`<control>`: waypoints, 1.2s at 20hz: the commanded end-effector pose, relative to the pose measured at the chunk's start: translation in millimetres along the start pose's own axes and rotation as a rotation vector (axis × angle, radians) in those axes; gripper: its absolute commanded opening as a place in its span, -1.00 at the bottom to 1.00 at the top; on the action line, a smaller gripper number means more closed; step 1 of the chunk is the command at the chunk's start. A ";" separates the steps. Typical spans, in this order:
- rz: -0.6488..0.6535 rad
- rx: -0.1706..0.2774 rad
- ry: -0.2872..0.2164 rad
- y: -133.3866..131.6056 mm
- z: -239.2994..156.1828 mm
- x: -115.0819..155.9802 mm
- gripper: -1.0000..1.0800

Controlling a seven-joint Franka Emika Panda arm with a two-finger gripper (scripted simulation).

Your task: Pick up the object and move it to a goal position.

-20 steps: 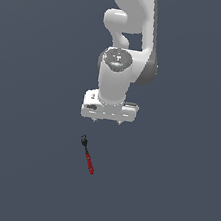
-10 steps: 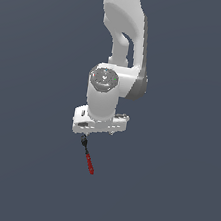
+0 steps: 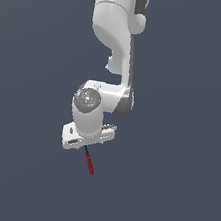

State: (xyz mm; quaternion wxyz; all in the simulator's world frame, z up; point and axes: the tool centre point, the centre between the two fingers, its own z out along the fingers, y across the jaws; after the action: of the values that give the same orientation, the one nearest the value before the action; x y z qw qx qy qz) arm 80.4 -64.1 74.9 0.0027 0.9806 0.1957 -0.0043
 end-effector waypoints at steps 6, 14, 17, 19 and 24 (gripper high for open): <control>-0.057 0.003 0.009 14.9 17.0 5.5 0.92; -0.058 0.003 0.008 15.6 24.2 5.2 0.92; -0.059 0.003 0.009 15.7 36.9 5.0 0.92; -0.060 0.003 0.009 15.4 48.6 5.0 0.92; -0.061 0.003 0.009 15.5 67.6 5.1 0.92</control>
State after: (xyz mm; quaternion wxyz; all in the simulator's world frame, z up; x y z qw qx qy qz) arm 90.0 -76.8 11.4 -0.0002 0.9742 0.2255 -0.0009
